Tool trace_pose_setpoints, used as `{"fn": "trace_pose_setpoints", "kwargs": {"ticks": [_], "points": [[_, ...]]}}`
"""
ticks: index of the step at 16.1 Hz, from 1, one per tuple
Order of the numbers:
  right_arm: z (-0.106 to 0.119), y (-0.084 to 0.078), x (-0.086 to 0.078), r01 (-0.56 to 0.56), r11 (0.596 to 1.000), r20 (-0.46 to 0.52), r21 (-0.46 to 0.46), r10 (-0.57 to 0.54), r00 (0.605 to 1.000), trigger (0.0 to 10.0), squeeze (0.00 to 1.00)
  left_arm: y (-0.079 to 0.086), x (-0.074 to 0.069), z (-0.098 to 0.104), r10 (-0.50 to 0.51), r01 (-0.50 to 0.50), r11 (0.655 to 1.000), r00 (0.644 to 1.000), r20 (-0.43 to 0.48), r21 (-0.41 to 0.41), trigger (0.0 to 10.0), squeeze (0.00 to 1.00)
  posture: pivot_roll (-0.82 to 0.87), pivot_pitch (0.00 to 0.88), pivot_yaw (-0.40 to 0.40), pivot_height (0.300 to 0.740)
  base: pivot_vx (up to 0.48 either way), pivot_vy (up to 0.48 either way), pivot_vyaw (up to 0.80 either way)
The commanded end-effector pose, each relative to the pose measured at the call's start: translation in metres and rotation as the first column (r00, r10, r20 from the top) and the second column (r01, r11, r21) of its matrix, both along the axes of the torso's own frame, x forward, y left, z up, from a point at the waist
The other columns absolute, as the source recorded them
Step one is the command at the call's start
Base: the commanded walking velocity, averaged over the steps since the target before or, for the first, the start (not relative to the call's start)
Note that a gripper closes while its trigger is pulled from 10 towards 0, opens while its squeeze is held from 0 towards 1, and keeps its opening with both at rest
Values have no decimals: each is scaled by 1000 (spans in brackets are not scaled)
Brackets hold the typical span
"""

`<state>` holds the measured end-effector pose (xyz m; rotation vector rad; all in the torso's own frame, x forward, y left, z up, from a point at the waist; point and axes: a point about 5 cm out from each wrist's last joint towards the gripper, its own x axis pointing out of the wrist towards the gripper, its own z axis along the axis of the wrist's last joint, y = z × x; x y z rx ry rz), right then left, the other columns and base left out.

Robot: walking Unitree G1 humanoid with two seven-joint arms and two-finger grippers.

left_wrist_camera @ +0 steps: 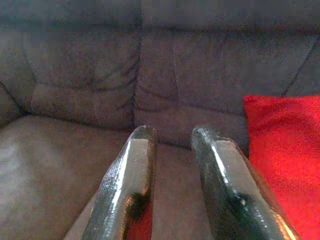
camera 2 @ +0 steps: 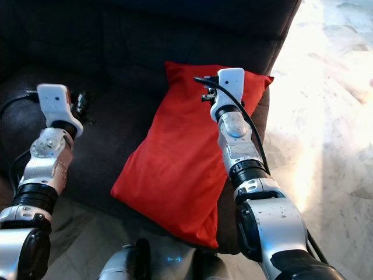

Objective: Move the pillow to the sofa from floor

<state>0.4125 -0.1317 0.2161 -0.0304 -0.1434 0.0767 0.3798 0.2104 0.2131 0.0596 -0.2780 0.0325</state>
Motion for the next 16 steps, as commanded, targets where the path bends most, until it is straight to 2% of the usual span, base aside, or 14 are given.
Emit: {"fn": "trace_pose_setpoints", "kwargs": {"ticks": [1, 3, 4, 5, 6, 8, 9, 10, 11, 13, 14, 16], "points": [[-3, -4, -2, 10, 1000, 10, 3, -10, 1000, 10000, 0, 2, -6, -8, 14, -14, 1000, 1000, -25, -11, 10000, 0, 143, 234, -24, 726, 0, 0, 0], [-16, -14, -9, 40, 999, 23, 22, -40, 999, 10000, 0, -1, -19, -29, 8, -9, 1000, 999, -52, -27, 10000, 0, 137, 218, -24, 726, 0, 0, 0], [-18, -15, -10, 40, 999, 29, 33, -41, 999, 10000, 0, 0, -22, -32, 7, -9, 999, 999, -52, -31, 10000, 0, 134, 216, -25, 726, 0, 0, 0], [-28, -25, -19, 73, 997, 56, 12, -73, 996, 10000, 0, -3, -34, -34, 14, -14, 999, 1000, -2, -48, 10000, 0, 131, 208, -25, 726, 0, 0, 0], [-32, -30, -23, 85, 996, 73, 20, -86, 994, 10000, 0, -8, -39, -32, 5, -3, 998, 999, 33, -69, 10000, 0, 131, 204, -25, 726, 0, 0, 0], [-37, -38, -38, 108, 992, 139, 62, -116, 984, 10000, 0, -22, -51, -30, -12, 12, 1000, 997, 79, 6, 10000, 0, 123, 192, -26, 726, 0, 0, 0], [-39, -40, -46, 114, 992, 166, 53, -121, 979, 10000, 0, -26, -54, -34, -12, 8, 999, 996, 87, 47, 10000, 0, 112, 183, -23, 726, 0, 0, 0], [-39, -40, -48, 110, 993, 175, 48, -117, 978, 10000, 0, -26, -54, -36, -7, 4, 999, 996, 84, 33, 10000, 0, 107, 179, -23, 726, 0, 0, 0], [-47, -42, -53, 103, 994, 151, 21, -105, 983, 10000, 0, -28, -53, -45, 1, 1, 999, 999, 51, -34, 10000, 0, 96, 158, -21, 726, 0, 0, 0], [-63, -46, -58, 118, 993, 99, 20, -120, 988, 10000, 0, -33, -55, -58, -14, 14, 1000, 1000, 4, -17, 10000, 0, 96, 123, -20, 726, 0, 0, 0], [-79, -48, -65, 127, 992, 52, 3, -127, 991, 10000, 0, -29, -58, -76, 15, -15, 1000, 998, -59, 2, 10000, 0, 91, 106, -18, 726, 0, 0, 0], [-95, -54, -72, 144, 990, -3, -1, -144, 990, 10000, 0, -20, -62, -90, 55, -58, 998, 992, -111, -22, 10000, 0, 90, 71, -6, 726, 0, 0, 0]]}}
